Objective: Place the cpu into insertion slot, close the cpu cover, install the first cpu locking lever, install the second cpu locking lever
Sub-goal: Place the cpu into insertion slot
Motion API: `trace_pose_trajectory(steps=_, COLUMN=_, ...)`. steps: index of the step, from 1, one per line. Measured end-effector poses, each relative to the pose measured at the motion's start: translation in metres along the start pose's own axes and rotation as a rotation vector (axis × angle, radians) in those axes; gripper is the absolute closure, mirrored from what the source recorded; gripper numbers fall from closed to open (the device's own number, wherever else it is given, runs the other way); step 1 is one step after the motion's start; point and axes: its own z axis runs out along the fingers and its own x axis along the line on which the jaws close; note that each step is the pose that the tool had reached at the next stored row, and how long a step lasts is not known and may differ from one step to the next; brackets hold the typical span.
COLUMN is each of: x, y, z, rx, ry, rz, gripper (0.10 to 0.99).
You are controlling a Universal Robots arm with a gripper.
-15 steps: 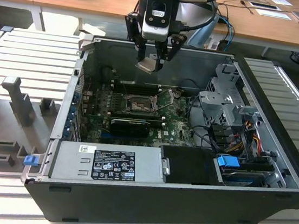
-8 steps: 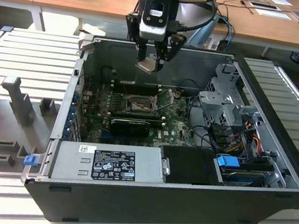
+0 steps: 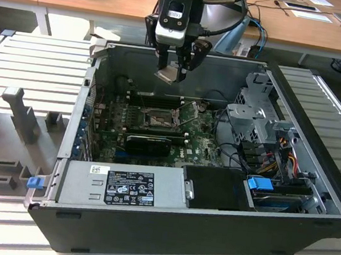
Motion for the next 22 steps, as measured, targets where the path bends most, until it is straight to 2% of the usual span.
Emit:
trace_pose_trajectory(steps=15, x=0.0002, y=-0.0003, z=0.0018, rx=-0.001, ry=-0.0070, rz=0.086, gripper=0.557)
trace_pose_trajectory(steps=22, x=0.0002, y=-0.0004, z=0.0032, rx=-0.003, ry=-0.0166, rz=0.203, gripper=0.557)
